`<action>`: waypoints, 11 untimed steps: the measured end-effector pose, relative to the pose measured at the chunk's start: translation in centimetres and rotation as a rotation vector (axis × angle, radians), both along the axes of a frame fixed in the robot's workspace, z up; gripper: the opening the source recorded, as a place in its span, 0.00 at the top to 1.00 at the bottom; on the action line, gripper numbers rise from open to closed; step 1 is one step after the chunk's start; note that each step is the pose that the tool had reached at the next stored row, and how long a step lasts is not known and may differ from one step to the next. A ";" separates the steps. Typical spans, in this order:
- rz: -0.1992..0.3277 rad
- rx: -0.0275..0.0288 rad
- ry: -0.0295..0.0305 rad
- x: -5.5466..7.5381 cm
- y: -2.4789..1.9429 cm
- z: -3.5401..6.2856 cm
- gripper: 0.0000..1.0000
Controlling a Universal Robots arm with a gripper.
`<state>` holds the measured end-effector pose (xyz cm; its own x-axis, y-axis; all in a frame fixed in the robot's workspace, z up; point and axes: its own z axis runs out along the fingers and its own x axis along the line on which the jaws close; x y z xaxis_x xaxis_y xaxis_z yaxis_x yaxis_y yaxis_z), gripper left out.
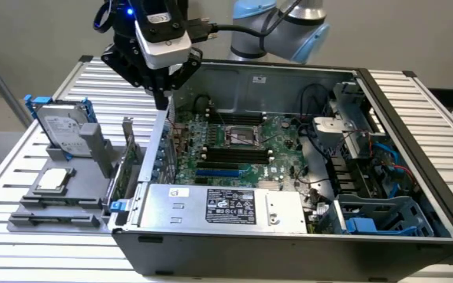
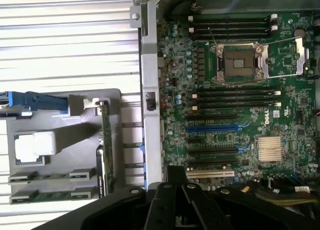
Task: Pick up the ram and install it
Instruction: 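Reach for the ram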
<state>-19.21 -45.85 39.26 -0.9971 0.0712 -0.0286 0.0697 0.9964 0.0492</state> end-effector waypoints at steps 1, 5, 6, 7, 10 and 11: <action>0.000 -0.0001 -0.0009 -0.5 -0.17 0.00 0.89; 0.000 -0.0012 -0.0045 -2.2 -0.74 0.00 0.89; 0.000 -0.0016 -0.0055 -2.7 -0.88 0.00 0.89; 0.000 -0.0020 -0.0063 -3.2 -1.01 0.01 0.89; 0.000 -0.0032 -0.0088 -4.5 -1.38 0.00 0.89; 0.000 -0.0037 -0.0095 -5.0 -1.50 0.00 0.89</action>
